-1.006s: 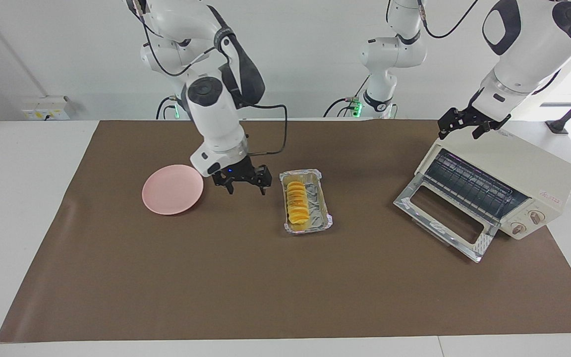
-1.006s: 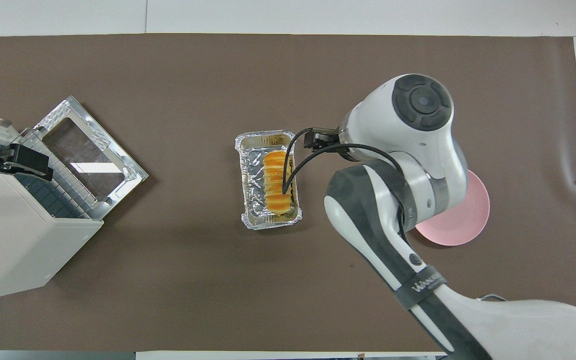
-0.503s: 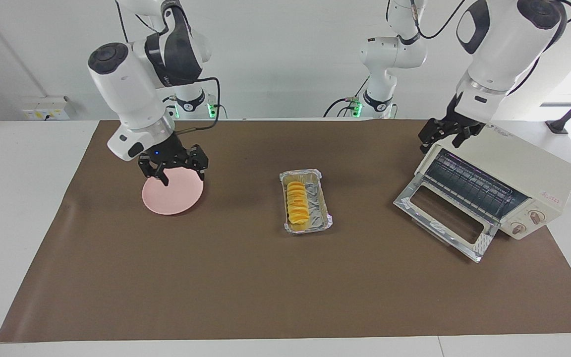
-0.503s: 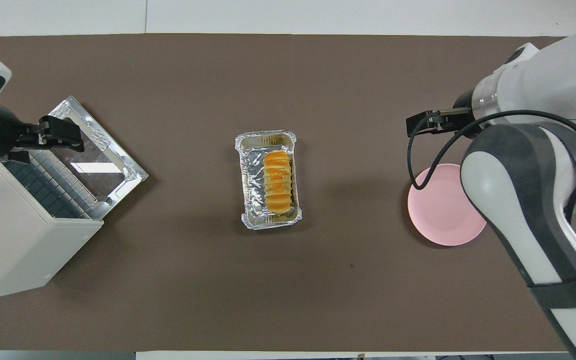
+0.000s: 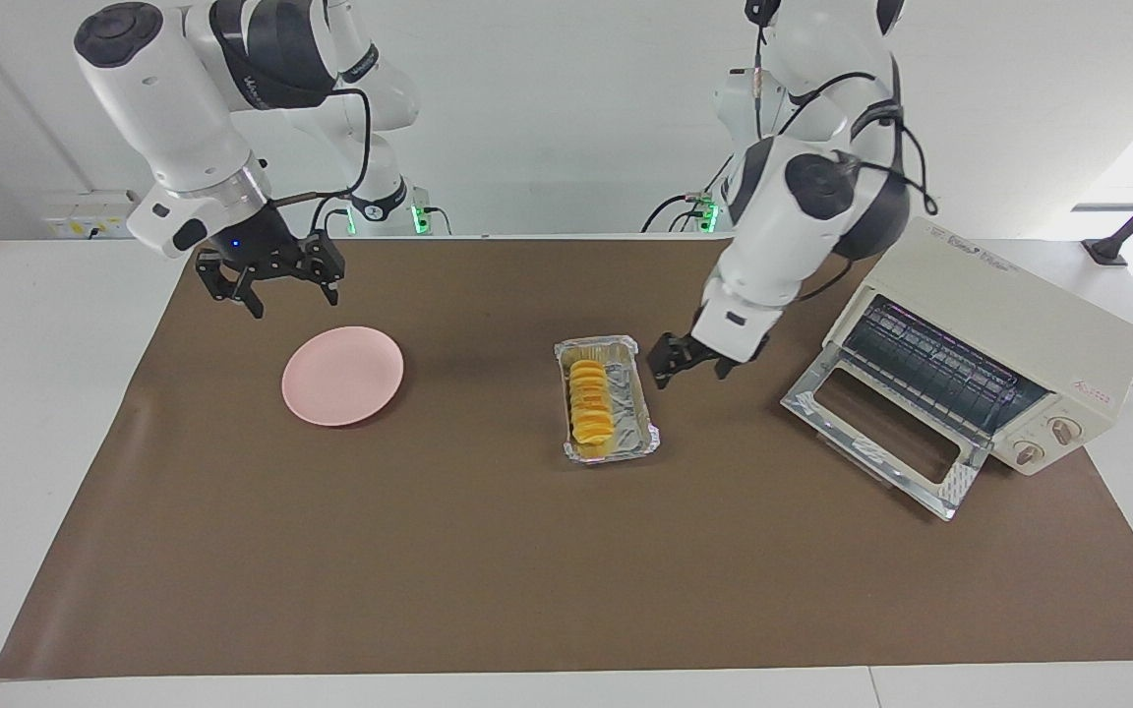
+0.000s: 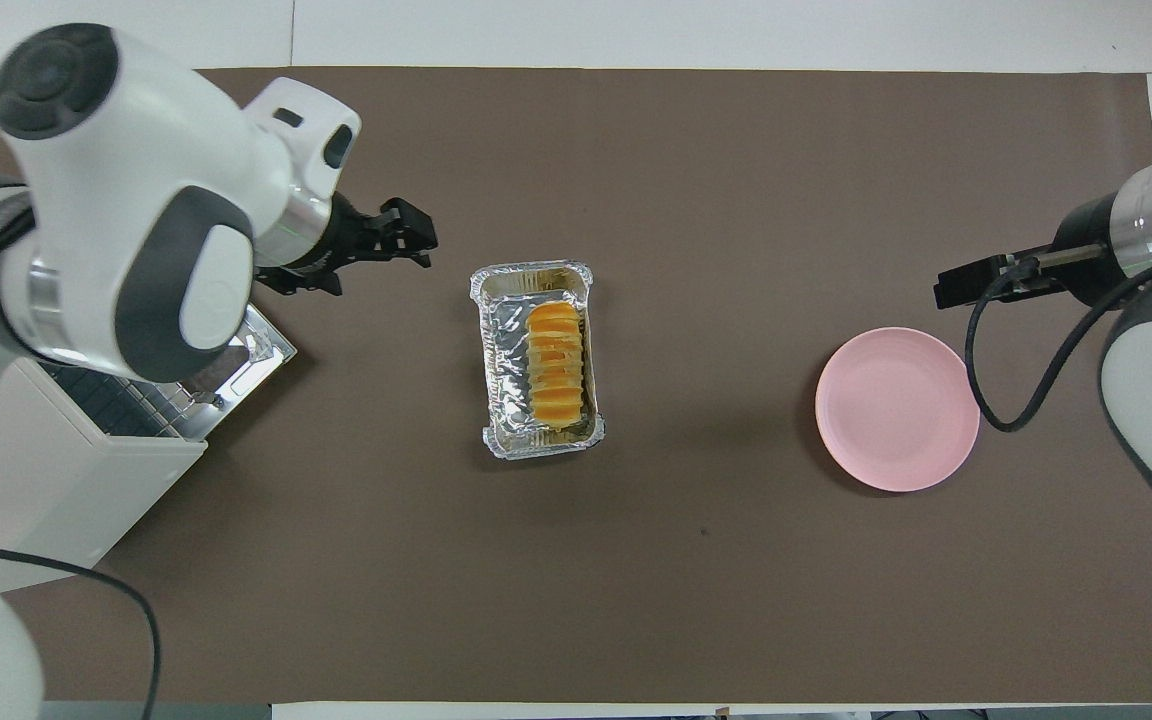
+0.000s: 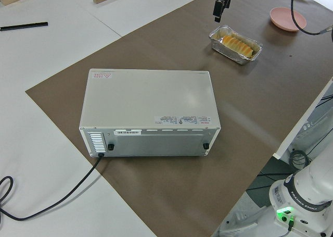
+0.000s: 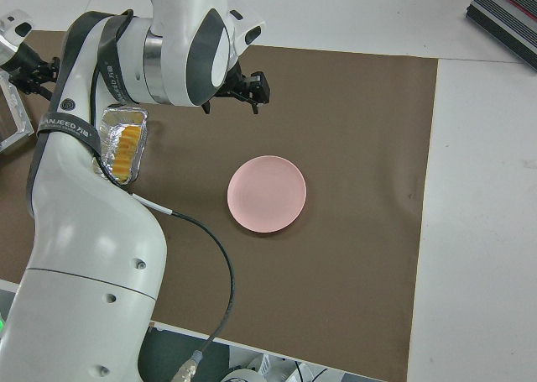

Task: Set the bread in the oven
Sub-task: 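Withdraw the right gripper while the left gripper reaches the foil tray, then grasp the foil tray with the left gripper and lift it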

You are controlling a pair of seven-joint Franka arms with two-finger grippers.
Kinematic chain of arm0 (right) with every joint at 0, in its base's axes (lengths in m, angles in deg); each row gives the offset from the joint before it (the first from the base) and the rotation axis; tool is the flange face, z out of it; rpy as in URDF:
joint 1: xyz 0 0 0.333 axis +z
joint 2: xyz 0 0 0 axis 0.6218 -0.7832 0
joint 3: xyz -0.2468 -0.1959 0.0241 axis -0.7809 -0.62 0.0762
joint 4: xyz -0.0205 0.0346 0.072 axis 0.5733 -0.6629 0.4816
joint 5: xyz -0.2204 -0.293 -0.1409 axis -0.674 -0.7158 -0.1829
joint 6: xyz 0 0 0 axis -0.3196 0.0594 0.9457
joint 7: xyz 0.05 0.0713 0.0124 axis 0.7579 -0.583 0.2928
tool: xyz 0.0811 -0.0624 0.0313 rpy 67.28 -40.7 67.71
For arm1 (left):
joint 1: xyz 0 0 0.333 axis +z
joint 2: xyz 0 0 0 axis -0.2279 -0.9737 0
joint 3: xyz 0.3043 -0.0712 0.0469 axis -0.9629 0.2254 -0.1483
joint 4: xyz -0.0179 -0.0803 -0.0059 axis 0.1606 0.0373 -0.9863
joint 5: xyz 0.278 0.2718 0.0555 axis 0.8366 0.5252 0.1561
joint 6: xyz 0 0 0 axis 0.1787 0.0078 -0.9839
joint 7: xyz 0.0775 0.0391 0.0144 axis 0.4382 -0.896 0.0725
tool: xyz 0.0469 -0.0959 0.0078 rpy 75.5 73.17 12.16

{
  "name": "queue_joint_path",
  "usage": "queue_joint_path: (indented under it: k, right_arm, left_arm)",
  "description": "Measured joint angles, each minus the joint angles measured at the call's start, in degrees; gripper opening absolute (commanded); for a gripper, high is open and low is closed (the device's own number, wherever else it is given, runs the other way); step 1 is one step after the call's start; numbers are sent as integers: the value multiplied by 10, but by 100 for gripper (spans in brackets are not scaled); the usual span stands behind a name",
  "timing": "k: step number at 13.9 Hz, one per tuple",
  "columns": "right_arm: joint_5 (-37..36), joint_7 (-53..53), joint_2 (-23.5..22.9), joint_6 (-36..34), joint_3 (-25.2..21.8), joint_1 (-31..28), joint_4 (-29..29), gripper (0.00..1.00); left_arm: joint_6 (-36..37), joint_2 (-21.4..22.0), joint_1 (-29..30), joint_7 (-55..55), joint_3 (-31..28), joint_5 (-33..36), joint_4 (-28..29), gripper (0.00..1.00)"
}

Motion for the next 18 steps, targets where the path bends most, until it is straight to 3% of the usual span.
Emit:
queue_joint_path:
  k: [4,6,10,18]
  right_arm:
    - [-50,0,18,-40,4,-20,0,100]
    - [-57,-1,18,-42,6,-36,-1,100]
    - [-57,-3,18,-48,8,-49,-1,100]
    - [-51,-3,19,-54,11,-54,2,100]
  left_arm:
    - [-32,-81,-71,-58,-3,24,-31,100]
    - [-33,-112,-91,-73,-4,32,-49,78]
    - [-32,-122,-95,-74,-7,38,-45,47]
    - [-32,-122,-119,-74,-6,39,-45,47]
